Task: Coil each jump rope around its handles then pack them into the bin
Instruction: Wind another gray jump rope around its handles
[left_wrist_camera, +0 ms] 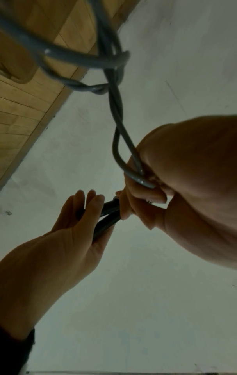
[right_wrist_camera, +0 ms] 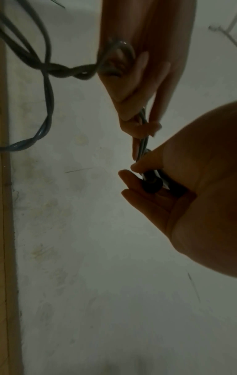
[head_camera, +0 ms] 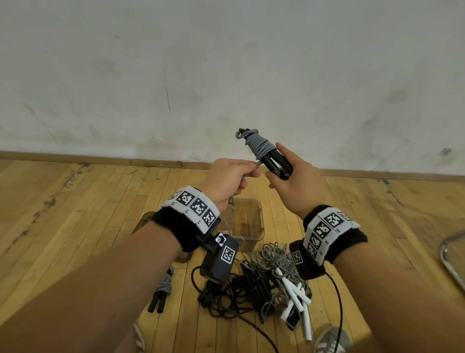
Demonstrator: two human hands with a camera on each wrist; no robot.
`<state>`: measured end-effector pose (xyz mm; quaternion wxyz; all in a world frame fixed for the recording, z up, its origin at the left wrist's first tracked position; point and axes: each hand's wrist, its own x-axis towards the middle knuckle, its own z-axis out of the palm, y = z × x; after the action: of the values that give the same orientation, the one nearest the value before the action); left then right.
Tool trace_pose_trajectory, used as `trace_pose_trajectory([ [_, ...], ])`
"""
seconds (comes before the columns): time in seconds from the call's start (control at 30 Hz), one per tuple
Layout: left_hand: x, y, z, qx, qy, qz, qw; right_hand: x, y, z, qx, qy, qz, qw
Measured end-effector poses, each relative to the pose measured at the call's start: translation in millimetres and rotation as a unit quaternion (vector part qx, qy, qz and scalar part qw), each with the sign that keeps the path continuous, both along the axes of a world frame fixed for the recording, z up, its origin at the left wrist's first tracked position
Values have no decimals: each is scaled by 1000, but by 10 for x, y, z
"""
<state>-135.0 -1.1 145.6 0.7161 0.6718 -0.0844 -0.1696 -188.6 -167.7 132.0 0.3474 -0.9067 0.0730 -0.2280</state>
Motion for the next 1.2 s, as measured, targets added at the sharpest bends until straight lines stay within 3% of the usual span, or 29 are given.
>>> trace_pose_trajectory([
  [0.23, -30, -21, 13, -24, 28, 33, 999, 47, 75, -98, -123, -42, 17, 991],
  [0.5, -3, 36, -19, -2, 21, 77, 997, 29, 140, -144, 3, -47, 128, 991],
  [0.57, 0, 42, -21, 6, 10, 86, 996, 18, 144, -129, 53, -40, 136, 989],
  [0.63, -6, 42, -10, 4, 3, 85, 996, -1, 167, -95, 161, -22, 134, 978],
  [0.73, -13, 32, -1, -17, 5, 56, 998, -41, 200, -23, 352, 44, 132, 925],
  [0.8, -16, 26, -1, -19, 2, 38, 999, -65, 210, 13, 399, 76, 143, 902],
  [1.03, -11, 55, -8, 15, -18, 38, 999, -67, 204, 26, 312, 17, 146, 938],
  [1.2, -18, 59, -36, 6, -10, 68, 998, -60, 171, -46, 182, -26, 103, 977],
])
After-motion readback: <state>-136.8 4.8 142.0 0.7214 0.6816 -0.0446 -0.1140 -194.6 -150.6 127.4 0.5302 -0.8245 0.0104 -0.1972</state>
